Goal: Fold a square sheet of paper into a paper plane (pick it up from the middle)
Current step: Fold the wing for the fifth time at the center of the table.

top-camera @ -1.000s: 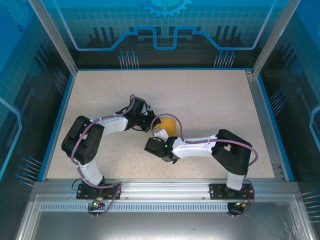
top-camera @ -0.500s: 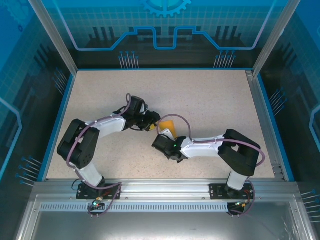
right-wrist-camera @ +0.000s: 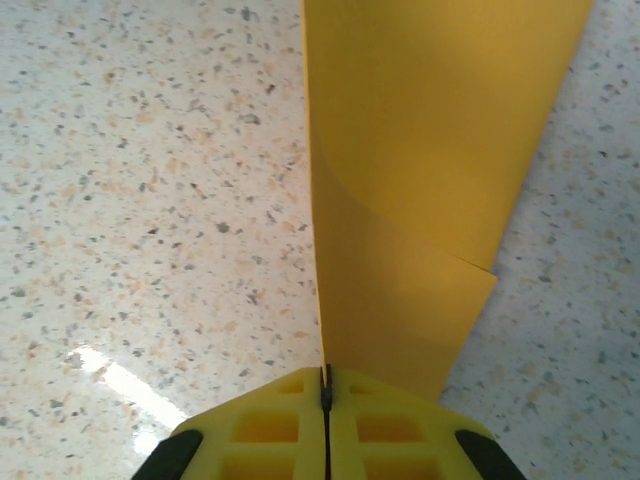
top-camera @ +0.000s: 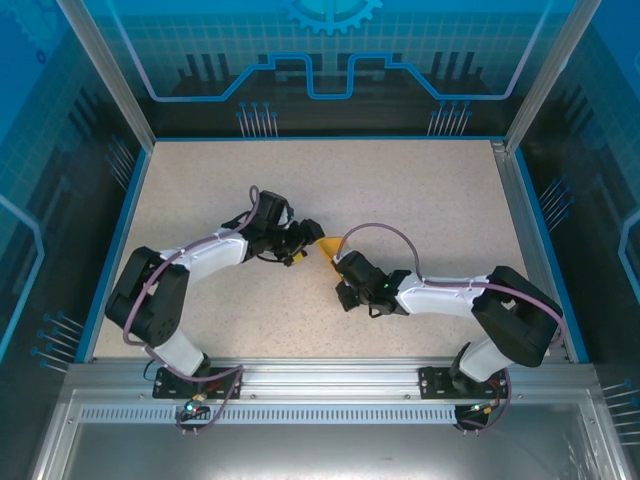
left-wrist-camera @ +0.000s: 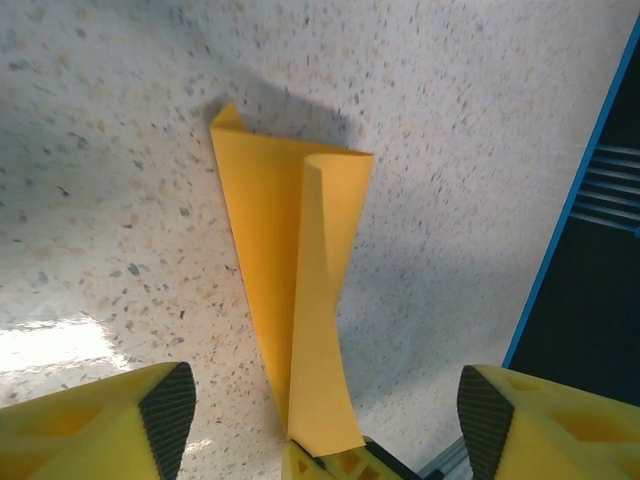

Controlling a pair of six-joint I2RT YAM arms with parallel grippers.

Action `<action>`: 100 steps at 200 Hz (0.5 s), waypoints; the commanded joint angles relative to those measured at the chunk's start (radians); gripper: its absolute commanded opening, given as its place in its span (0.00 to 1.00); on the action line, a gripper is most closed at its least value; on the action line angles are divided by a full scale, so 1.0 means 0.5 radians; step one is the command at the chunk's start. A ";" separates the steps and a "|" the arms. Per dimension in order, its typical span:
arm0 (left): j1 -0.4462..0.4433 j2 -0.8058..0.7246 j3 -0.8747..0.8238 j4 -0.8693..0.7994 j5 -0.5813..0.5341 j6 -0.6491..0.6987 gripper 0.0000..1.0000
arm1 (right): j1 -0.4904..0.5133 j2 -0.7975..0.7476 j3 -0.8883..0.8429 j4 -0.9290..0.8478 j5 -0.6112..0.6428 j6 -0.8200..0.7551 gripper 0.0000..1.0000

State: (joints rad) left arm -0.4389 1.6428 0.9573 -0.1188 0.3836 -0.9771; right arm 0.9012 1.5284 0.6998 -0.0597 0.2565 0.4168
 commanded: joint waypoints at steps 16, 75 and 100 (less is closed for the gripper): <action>-0.056 0.187 0.195 -0.139 0.117 -0.056 0.77 | -0.021 0.033 -0.007 0.105 -0.077 -0.060 0.07; -0.055 0.397 0.394 -0.368 0.131 -0.052 0.51 | -0.018 0.008 -0.034 0.100 -0.037 -0.061 0.10; -0.055 0.442 0.453 -0.453 0.131 -0.015 0.29 | -0.017 0.005 -0.040 0.074 -0.007 -0.059 0.13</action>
State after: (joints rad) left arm -0.4648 1.8389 1.1378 -0.2588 0.4213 -0.9947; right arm 0.9005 1.5326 0.6914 -0.0212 0.2325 0.3981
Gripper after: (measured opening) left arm 0.370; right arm 0.123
